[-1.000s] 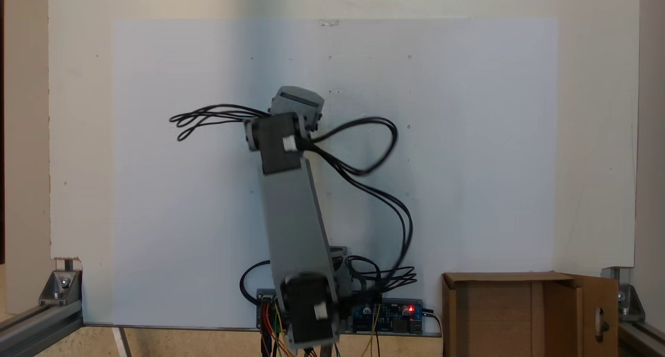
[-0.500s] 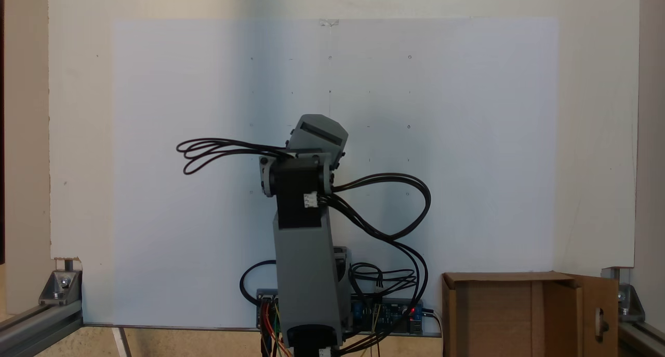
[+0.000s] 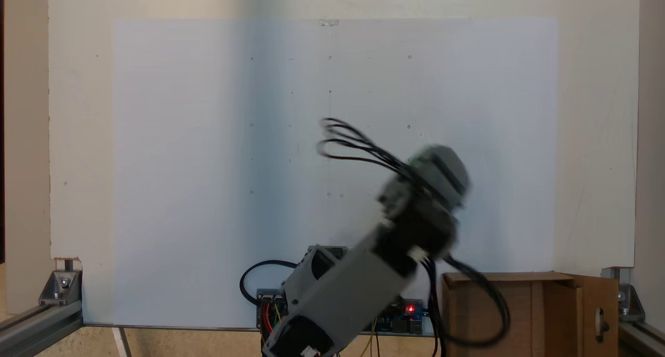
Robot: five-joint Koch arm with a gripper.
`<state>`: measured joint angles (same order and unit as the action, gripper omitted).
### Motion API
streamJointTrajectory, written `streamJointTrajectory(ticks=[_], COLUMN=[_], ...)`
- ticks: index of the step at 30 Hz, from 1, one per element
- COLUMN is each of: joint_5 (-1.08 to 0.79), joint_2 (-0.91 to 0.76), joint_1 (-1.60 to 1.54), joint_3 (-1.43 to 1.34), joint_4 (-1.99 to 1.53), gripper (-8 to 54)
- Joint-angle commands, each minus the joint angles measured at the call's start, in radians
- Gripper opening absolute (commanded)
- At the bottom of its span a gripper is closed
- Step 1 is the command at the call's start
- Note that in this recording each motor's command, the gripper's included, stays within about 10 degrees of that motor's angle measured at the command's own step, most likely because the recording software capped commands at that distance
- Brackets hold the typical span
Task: Grasp a green dice and put it in the bin.
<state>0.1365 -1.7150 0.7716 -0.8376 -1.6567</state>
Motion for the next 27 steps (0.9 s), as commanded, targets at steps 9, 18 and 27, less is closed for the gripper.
streamJointTrajectory(ticks=[9, 18, 27], joint_5=[-0.336, -0.468, -0.486], joint_2=[0.094, 0.379, 0.430], joint_1=[0.695, 1.078, 1.081], joint_3=[0.087, 0.426, 0.423], joint_4=[0.048, 0.048, 0.035], gripper=[12.2, 12.2, 32.7])
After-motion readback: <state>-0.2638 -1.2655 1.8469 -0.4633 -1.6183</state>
